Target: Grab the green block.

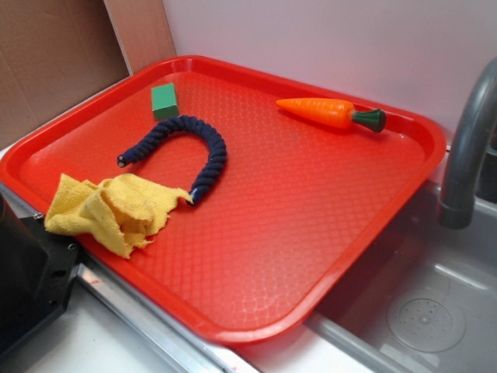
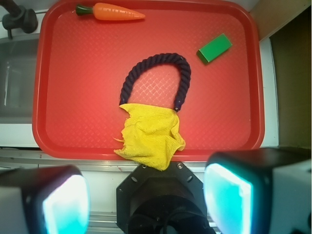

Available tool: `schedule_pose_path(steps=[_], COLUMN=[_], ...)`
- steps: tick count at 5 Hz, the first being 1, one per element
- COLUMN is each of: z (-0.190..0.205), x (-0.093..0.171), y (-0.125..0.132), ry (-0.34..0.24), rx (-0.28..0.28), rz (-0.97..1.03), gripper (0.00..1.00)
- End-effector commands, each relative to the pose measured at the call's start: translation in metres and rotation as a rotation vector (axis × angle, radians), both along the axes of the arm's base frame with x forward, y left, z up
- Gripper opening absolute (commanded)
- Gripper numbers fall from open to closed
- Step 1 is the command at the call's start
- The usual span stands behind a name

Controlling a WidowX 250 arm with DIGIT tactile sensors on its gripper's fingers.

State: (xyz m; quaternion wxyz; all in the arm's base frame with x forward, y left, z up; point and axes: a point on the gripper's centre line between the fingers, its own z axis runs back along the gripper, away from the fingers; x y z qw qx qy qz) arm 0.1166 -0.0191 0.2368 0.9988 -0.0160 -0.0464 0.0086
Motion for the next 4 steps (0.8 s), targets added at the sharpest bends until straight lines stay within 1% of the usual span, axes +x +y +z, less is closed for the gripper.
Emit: schedule_pose_path(steps=[1, 2, 3, 4], z=[0.0, -0.008, -0.016, -0.032], x=[0.0, 0.015, 0.023, 0.037], y=[0.0, 0.017, 0.03, 0.049], ry=[0.0, -0.023, -0.053, -0.1], rx=[0.0, -0.05, -0.092, -0.091], rz=[0.0, 0.218, 0.42, 0.623], gripper=[1.0, 1.0, 1.0, 1.0])
